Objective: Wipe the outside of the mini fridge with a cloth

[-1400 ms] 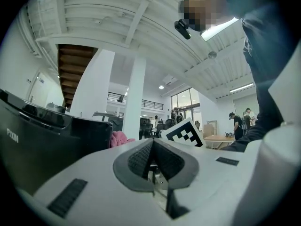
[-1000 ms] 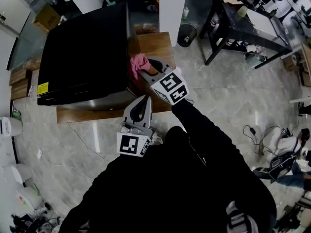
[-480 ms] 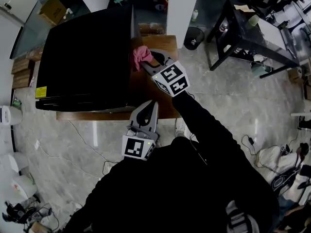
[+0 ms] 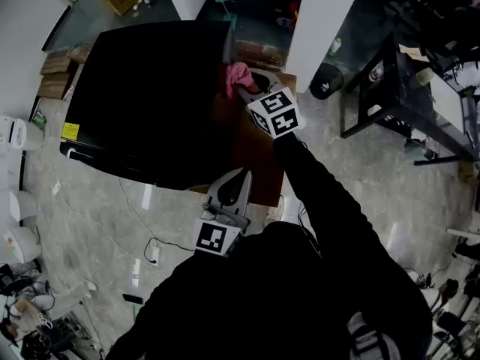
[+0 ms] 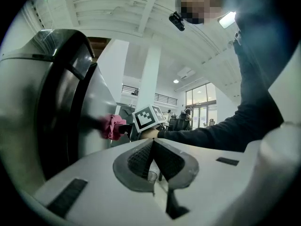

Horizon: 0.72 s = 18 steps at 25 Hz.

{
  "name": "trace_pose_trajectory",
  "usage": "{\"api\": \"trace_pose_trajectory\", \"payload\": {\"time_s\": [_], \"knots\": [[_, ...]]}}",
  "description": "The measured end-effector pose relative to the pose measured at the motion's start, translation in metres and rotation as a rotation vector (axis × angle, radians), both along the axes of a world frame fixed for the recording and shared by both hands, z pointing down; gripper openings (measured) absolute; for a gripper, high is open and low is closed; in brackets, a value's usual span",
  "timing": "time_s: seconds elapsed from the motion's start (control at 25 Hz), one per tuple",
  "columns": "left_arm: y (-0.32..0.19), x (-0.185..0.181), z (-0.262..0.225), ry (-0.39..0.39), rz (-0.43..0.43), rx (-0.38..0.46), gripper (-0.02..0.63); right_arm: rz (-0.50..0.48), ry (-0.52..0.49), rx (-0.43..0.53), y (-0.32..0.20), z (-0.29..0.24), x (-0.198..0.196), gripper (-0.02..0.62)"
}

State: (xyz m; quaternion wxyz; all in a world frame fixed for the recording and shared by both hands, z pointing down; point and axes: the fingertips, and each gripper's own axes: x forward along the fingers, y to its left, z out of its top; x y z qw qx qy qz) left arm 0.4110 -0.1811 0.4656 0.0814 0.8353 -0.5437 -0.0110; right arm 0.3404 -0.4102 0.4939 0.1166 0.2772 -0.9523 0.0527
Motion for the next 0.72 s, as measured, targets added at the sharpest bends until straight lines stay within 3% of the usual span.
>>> {"api": "trace_pose_trajectory", "payload": {"time_s": [0.28, 0.4, 0.56, 0.72], "knots": [[-0.011, 0.007, 0.002, -0.013, -0.112, -0.016, 0.006, -0.039, -0.015, -0.03, -0.034, 0.012, 0.002, 0.144], [-0.01, 0.01, -0.002, -0.013, -0.149, 0.025, 0.006, -0.034, -0.031, -0.004, -0.034, 0.009, 0.014, 0.15], [-0.007, 0.007, -0.003, -0.037, -0.181, 0.054, 0.006, -0.048, -0.082, 0.029, -0.008, 0.006, 0.037, 0.15], [0.009, 0.006, 0.006, -0.032, -0.19, 0.048, 0.006, -0.089, -0.088, 0.009, 0.049, 0.028, 0.064, 0.15]]}}
